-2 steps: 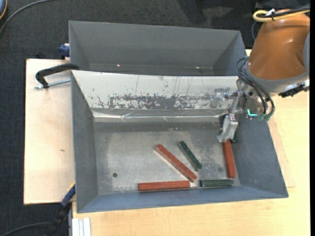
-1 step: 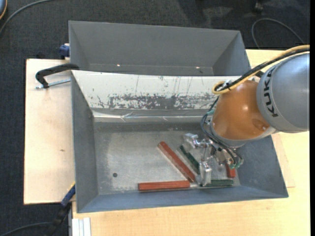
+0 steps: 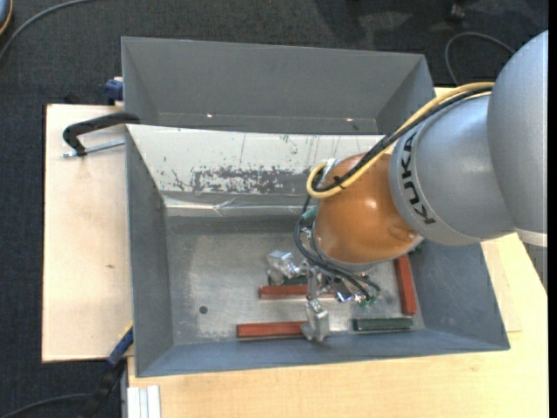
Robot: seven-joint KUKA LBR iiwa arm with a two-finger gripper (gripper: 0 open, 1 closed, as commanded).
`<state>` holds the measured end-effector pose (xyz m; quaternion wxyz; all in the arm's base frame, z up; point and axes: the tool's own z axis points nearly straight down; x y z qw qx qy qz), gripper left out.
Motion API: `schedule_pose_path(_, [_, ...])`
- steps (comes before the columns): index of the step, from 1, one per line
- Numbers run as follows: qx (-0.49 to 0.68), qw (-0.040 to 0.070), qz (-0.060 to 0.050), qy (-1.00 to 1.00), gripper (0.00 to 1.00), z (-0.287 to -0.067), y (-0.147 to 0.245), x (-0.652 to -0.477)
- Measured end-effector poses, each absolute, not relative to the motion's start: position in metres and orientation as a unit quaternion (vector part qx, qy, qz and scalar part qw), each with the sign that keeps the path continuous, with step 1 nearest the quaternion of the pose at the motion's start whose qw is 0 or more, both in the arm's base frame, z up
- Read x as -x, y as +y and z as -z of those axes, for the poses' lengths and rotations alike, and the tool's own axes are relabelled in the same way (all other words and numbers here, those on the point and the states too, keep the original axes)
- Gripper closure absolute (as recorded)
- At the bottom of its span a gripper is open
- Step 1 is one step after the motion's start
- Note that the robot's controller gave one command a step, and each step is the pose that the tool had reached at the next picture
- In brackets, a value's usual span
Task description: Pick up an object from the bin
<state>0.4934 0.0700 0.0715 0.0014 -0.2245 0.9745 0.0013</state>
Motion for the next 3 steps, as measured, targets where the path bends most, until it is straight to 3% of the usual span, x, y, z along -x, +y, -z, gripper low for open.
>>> schedule_pose_path(1, [0.222, 0.003, -0.001, 0.975, 1.00, -0.075, 0.068, -0.495])
schedule_pose_path(2, [0.201, 0.006, -0.001, 0.980, 1.00, -0.109, 0.091, -0.522])
schedule_pose_path(3, [0.201, 0.003, -0.001, 0.980, 0.00, -0.106, 0.090, -0.520])
